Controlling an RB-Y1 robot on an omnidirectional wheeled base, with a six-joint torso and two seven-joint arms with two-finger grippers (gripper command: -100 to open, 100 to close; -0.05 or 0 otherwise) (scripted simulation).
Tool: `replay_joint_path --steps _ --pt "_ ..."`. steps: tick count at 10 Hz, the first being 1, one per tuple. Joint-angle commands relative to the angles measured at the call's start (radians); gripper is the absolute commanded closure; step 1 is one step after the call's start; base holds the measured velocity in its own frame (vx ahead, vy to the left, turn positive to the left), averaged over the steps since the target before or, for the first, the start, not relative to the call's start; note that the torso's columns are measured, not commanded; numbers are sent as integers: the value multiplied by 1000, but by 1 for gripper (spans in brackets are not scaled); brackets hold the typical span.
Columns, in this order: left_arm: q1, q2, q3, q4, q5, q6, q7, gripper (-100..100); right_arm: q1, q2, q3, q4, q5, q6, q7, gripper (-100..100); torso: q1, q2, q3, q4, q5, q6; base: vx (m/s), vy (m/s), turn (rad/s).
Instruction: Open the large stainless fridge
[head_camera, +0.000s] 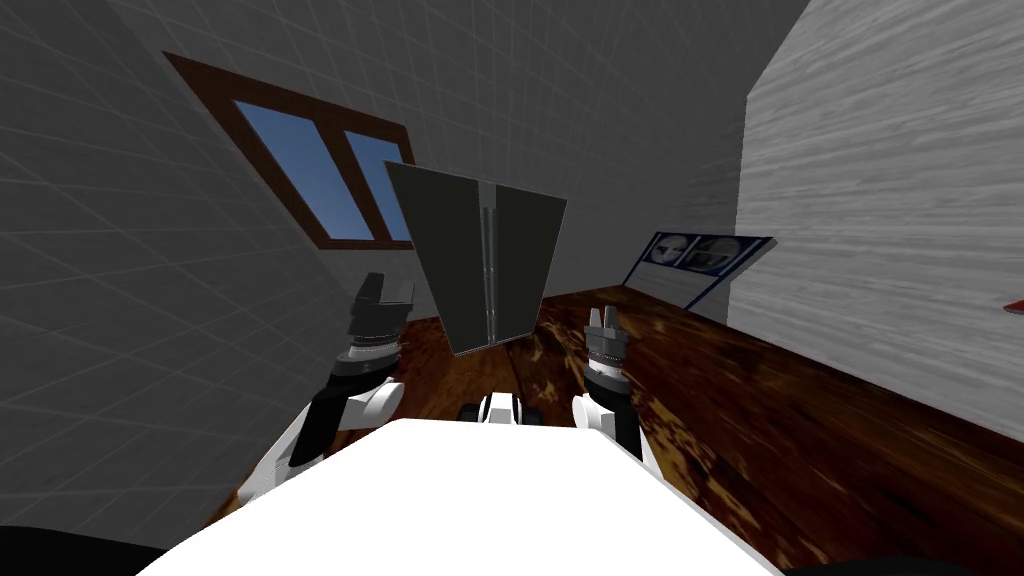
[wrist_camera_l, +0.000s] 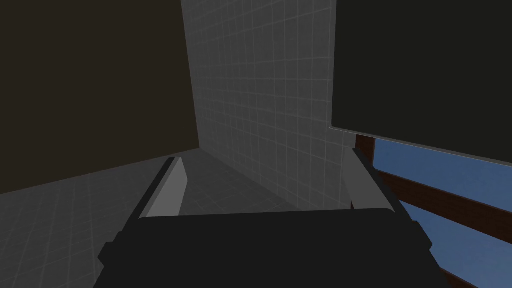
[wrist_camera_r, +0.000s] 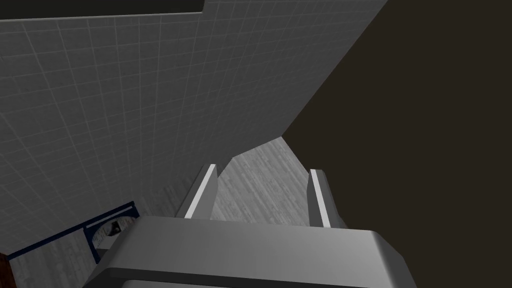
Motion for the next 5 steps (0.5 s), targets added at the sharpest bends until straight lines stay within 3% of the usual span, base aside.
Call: replay_joint_path --steps 1,2,3,4,5 --pt "-18 63 12 8 14 19 31 -100 0 0 0 0 0 0 0 0 1 -3 -1 -1 0 0 90 -8 49" --pt "-33 101 21 15 28 35 60 -100 0 0 0 0 0 0 0 0 0 -3 -2 -1 0 0 94 -23 98" --pt "-33 119 21 15 28 35 60 -100 0 0 0 0 0 0 0 0 0 -3 -2 -1 0 0 83 -16 50" --pt "-51 155 31 23 42 52 91 -100 0 0 0 0 0 0 0 0 0 -3 -2 -1 0 0 121 -5 95" --pt "-51 179 31 23 42 52 91 -100 0 0 0 0 0 0 0 0 1 -4 -3 -1 0 0 112 -7 65"
